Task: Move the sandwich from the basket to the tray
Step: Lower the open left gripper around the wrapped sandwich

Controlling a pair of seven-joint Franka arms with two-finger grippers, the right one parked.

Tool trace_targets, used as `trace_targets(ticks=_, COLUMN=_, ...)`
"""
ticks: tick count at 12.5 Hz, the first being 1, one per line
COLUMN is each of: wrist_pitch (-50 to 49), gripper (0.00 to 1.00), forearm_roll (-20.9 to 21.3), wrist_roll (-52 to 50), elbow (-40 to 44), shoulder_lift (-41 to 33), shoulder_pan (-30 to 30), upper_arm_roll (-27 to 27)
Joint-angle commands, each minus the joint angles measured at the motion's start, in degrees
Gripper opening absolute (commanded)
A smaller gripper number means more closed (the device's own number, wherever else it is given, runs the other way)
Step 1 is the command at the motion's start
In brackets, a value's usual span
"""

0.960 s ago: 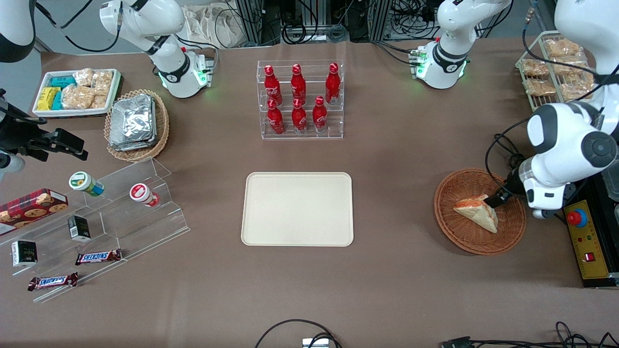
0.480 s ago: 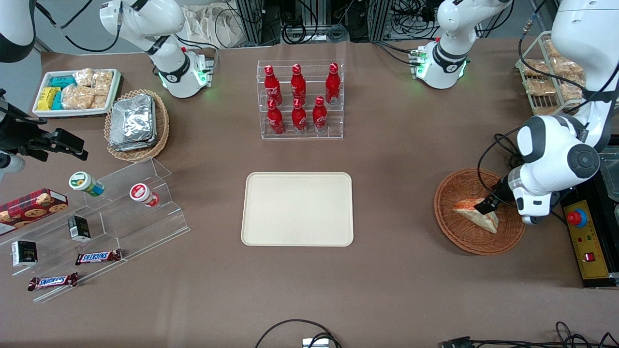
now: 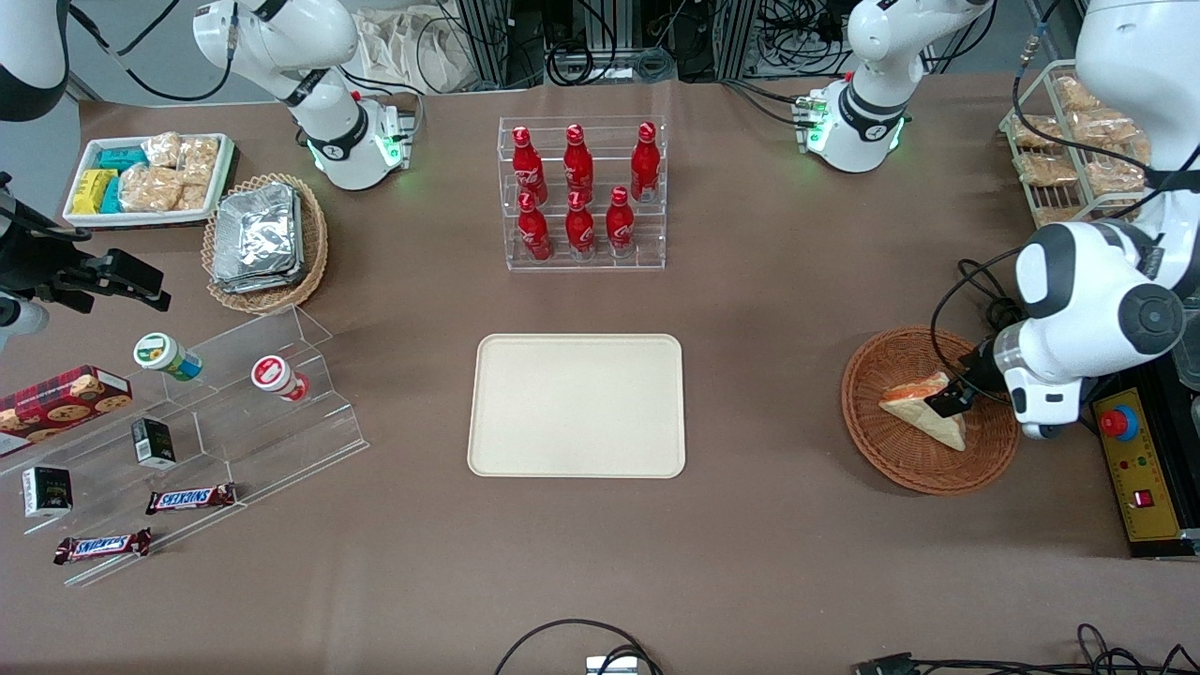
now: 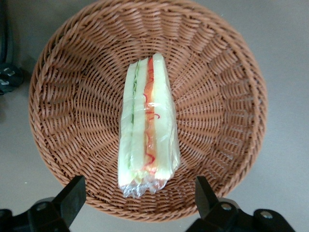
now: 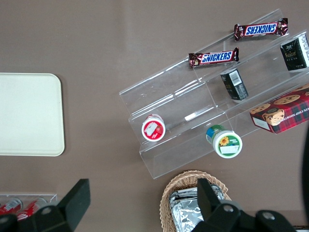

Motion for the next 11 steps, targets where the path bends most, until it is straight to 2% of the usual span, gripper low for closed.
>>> trace_targets(ticks=1, wrist_pitch=1.79, gripper=1.00, forearm_roll=1.07, wrist_roll=-1.23, elbow=0.05, shoulder_lift=2.53, shoulder_pan=-0.40, upper_arm_roll=-0.35)
trace_targets(ticks=5, wrist_pitch=8.73, gripper=1.00, forearm_roll=4.76, wrist_roll=-1.32, elbow=-1.37, shoulder_lift=6.57, shoulder_pan=-0.23, upper_arm_roll=0.00)
trace_targets(ticks=8, wrist_pitch=11.39, gripper=1.00, forearm_roll=5.38, wrist_roll=-1.66, elbow=-0.93, shoulder_lift=8.08, shoulder_pan=-0.14, upper_arm_roll=0.09)
trace_targets(ticks=9, wrist_pitch=11.48, gripper=0.82, forearm_roll=5.47, wrist_roll=-3.50, elbow=-0.14, shoulder_lift=8.08, shoulder_pan=-0.32, upper_arm_roll=0.09)
trace_targets(ticks=10, wrist_pitch=11.48, gripper=0.35, forearm_roll=5.91, wrist_roll=-6.12, elbow=0.04, shoulder_lift=7.99, shoulder_pan=-0.58, upper_arm_roll=0.09)
trace_targets(ticks=11, wrist_pitch=10.96, gripper=0.00, forearm_roll=7.91, wrist_roll=-6.41, elbow=-0.04, shoulder_lift=7.82, shoulder_pan=-1.54, upper_arm_roll=0.00)
